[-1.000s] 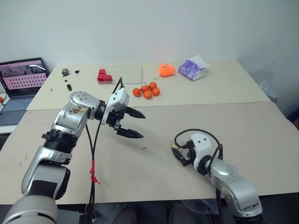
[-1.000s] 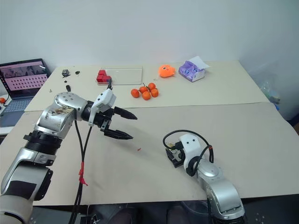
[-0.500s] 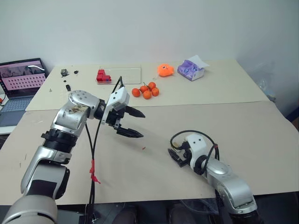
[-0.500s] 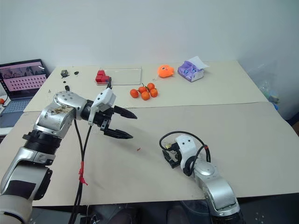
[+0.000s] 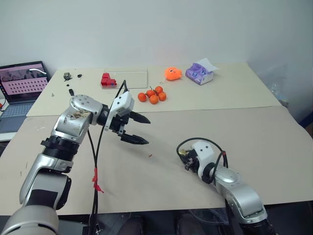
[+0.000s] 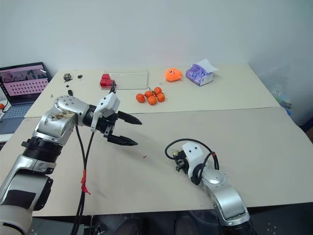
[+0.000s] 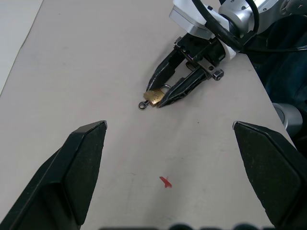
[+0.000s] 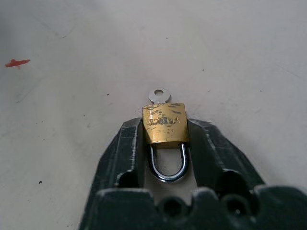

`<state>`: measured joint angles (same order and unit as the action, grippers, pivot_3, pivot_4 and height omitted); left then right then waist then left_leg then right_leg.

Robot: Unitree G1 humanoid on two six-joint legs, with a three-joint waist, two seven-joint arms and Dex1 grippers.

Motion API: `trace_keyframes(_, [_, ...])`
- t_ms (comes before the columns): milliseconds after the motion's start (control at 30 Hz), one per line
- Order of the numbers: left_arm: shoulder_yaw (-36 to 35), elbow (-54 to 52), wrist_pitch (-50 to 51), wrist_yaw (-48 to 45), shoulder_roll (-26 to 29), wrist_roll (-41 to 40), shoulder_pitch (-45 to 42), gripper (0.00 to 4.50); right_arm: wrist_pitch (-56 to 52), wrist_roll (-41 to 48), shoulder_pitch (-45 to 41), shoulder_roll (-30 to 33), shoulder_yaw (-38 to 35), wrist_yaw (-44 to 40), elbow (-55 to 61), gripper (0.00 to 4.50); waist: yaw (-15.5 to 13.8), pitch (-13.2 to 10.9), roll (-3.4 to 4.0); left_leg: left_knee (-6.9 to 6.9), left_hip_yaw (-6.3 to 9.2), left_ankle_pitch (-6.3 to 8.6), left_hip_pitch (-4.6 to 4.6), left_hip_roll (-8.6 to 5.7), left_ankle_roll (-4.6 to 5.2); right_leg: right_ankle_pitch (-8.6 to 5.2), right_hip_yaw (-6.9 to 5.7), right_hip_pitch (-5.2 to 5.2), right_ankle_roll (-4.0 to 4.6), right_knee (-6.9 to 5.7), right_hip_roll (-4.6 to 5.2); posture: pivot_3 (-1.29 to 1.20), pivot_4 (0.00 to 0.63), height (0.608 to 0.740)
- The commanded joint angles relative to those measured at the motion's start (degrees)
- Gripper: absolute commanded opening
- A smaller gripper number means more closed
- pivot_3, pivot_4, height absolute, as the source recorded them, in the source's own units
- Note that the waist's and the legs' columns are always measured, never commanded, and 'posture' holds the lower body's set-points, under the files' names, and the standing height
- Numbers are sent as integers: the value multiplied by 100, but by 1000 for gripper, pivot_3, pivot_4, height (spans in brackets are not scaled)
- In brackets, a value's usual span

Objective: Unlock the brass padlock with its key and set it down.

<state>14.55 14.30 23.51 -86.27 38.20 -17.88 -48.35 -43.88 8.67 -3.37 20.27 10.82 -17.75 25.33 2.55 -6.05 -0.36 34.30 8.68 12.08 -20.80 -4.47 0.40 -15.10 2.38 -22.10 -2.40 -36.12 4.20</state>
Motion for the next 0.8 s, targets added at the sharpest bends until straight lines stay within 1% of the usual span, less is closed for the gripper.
trace_keyframes(33, [-165, -162, -47, 16, 67, -7, -26, 4500, 81, -60, -73, 59, 55, -87, 103, 911, 0, 0, 0, 0, 0, 0, 0, 0, 0, 0, 0, 0, 0, 0, 0, 0, 150, 740])
trace_keyframes(167, [-202, -113, 31, 86, -3, -63, -21, 4500, 130, -220, -248, 222, 114, -181, 100, 911, 2, 0, 0, 0, 0, 0, 0, -1, 0, 0, 0, 0, 0, 0, 1, 0, 150, 740])
trace_keyframes(300, [-294, 24, 326, 78, -100, -256, 69, 4500, 523, -454, -803, 798, 272, -687, 207, 911, 15, 0, 0, 3, -5, 0, -1, -2, 0, 0, 1, 1, 0, 1, 2, 0, 150, 740])
trace_keyframes(400, [-348, 134, 617, 26, -122, -369, 95, 4500, 1038, -786, -1153, 1401, 514, -1169, 202, 911, 9, 0, 0, 7, -9, 1, 0, -2, 1, 0, 1, 1, -1, 1, 1, 0, 150, 740])
trace_keyframes(500, [-439, 364, 820, 0, -186, -493, 73, 4500, 1808, -1112, -1513, 1935, 696, -1671, 131, 911, 5, -1, -1, 8, -15, 3, -2, 6, 6, -1, -5, 0, -1, 3, -9, 0, 150, 740])
trace_keyframes(600, [-497, 554, 955, 19, -269, -541, 19, 4500, 2563, -1342, -1775, 2274, 806, -2071, 33, 911, 1, -1, -1, 18, -24, 12, -4, 10, 20, -1, -6, 0, -1, 3, -12, 0, 150, 740])
trace_keyframes(667, [-616, 704, 1285, 242, -363, -615, -80, 4500, 3294, -1545, -1973, 2561, 873, -2391, -97, 911, -3, -1, -1, 38, -25, 21, -11, 12, 34, -1, -7, 0, -1, 3, -15, 0, 150, 740])
trace_keyframes(733, [-719, 737, 1709, 346, -420, -753, -174, 4500, 3755, -1606, -2090, 2668, 818, -2564, -266, 911, -3, -2, -4, 47, -24, 23, -15, 11, 38, 0, -5, 1, -1, 3, -12, 0, 150, 740])
trace_keyframes(800, [-837, 555, 2250, 296, -366, -1029, -175, 4500, 4239, -1675, -2268, 2747, 749, -2690, -491, 911, 8, -4, -6, 51, -25, 23, -15, 10, 38, 0, -5, 3, -1, 4, -13, 0, 150, 740])
